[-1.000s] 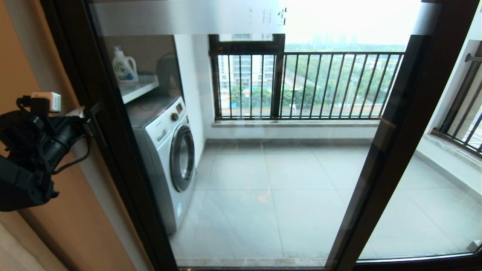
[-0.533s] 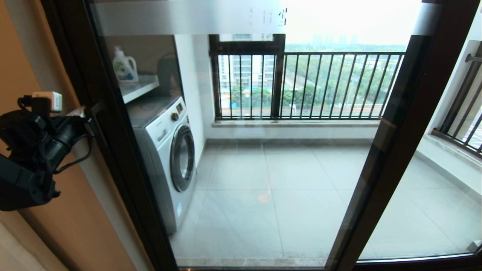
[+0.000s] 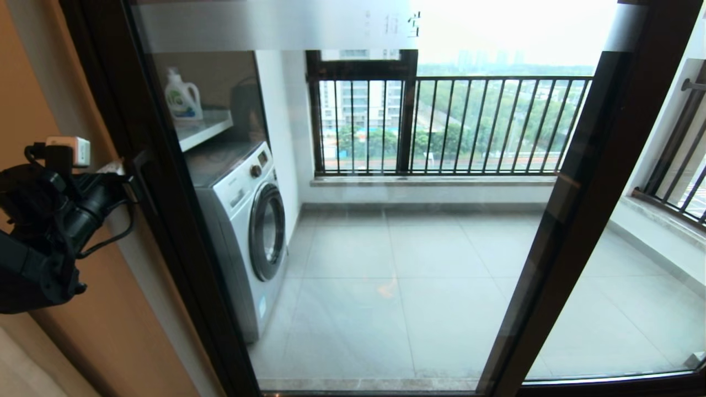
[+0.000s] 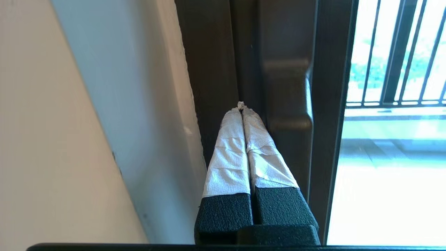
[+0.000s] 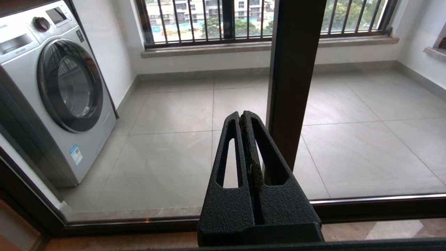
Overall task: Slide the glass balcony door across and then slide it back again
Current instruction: Open the slid door
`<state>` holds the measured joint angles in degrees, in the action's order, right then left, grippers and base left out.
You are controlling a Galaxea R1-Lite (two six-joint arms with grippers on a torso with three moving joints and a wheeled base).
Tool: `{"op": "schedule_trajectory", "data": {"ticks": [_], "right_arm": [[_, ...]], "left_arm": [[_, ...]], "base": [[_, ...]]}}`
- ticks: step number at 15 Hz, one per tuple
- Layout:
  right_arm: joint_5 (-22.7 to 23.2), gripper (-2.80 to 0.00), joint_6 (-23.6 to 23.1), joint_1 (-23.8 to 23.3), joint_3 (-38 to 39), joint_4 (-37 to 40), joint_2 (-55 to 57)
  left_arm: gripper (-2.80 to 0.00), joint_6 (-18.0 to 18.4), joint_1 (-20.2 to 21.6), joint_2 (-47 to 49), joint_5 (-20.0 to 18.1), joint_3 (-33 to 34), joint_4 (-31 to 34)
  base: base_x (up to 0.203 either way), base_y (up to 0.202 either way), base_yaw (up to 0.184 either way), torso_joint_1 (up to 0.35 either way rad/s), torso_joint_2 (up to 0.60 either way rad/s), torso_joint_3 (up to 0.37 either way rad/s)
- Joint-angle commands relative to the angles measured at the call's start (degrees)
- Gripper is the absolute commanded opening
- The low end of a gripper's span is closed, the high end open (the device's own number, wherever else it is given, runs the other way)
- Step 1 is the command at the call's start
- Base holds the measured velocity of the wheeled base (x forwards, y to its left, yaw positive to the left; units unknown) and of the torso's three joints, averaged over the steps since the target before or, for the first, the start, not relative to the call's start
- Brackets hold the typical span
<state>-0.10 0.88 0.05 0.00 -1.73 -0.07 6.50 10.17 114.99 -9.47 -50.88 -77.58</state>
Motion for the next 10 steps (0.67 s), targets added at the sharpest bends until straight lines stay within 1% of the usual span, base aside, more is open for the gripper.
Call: {"op": "schedule_trajectory", "data": {"ticks": [1,10], "right_arm": [[0.0,-2.80,0.0,0.0,0.7,0.0,0.1],[0.0,-2.80,0.0,0.0,0.7,0.0,0.1]], "left_arm": [[-2.80,0.0,-4.9,-0.3,-0.1,0.2,-0.4],[-2.80,-0.2,-5.6,-0.4,0.2,0.3,-0.6]], "base": [[0.000,0.000,0.000,0.000,0.00,0.000],[0.000,0.000,0.000,0.000,0.00,0.000]]}}
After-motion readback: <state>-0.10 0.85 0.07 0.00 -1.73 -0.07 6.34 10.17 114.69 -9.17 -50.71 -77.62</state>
